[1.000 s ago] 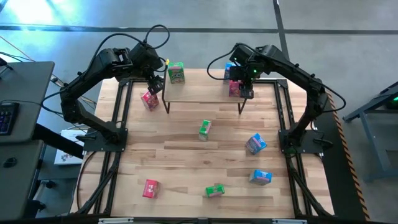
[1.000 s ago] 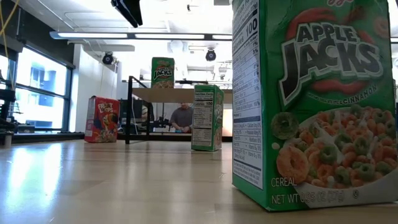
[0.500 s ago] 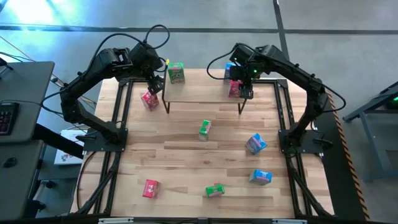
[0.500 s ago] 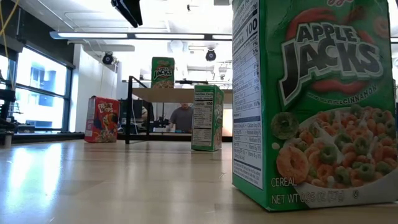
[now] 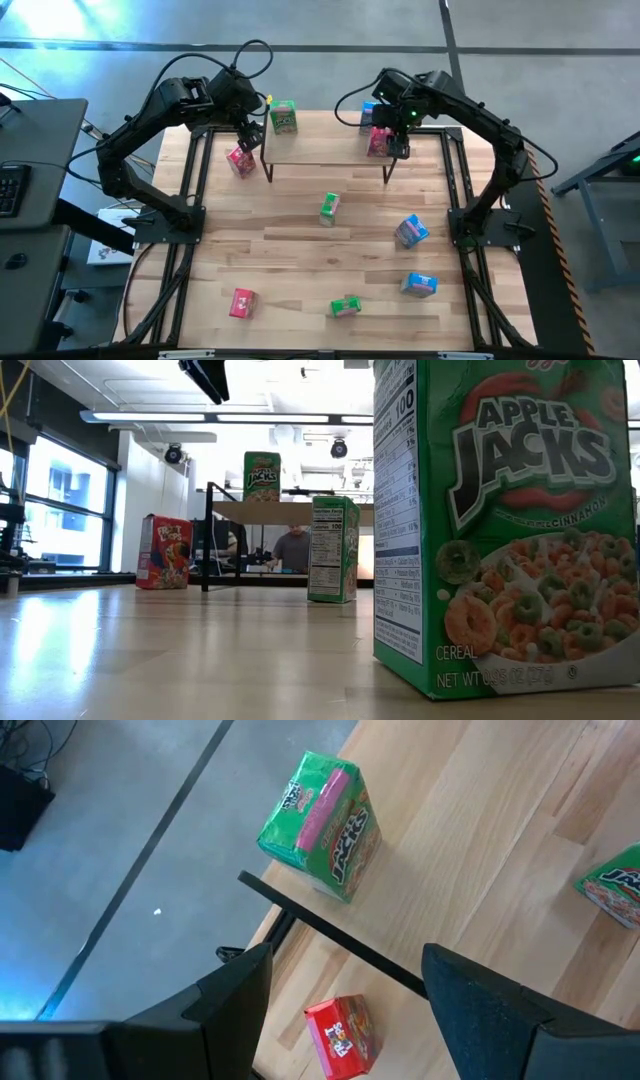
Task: Stack cereal on shelf
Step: Put the right red cereal box on the shelf
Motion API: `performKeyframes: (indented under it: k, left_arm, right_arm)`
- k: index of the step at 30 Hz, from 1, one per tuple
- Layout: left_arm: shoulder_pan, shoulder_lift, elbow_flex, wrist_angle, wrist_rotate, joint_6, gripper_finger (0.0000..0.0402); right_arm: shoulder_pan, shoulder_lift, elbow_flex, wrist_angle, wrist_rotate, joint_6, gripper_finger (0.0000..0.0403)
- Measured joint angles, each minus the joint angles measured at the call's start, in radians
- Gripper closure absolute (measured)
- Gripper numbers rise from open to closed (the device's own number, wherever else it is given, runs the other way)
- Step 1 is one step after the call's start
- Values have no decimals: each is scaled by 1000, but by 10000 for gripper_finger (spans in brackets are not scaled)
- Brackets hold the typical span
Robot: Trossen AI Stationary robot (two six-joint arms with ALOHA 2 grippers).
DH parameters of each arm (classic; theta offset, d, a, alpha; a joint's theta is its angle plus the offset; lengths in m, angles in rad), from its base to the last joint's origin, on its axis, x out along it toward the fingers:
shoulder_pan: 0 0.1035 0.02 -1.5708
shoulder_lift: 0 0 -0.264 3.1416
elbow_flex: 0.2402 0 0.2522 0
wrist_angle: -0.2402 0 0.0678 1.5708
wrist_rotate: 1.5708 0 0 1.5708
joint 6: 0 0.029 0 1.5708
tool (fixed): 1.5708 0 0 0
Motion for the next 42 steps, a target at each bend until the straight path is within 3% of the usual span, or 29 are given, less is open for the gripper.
performKeyframes:
  k: [12, 25, 38, 42]
  left_arm:
    - [0, 0, 0, 0, 0, 0, 153]
    - [0, 0, 0, 0, 0, 0, 153]
    - [0, 0, 0, 10, 1, 0, 153]
    - [0, 0, 0, 85, 63, 0, 153]
  right_arm:
    - [0, -45, 200, -10, -21, 68, 187]
    - [-2, -258, 218, 30, -318, 129, 187]
    - [-2, -416, 218, 107, -319, 231, 187]
    - [-2, -433, 218, 104, -319, 250, 187]
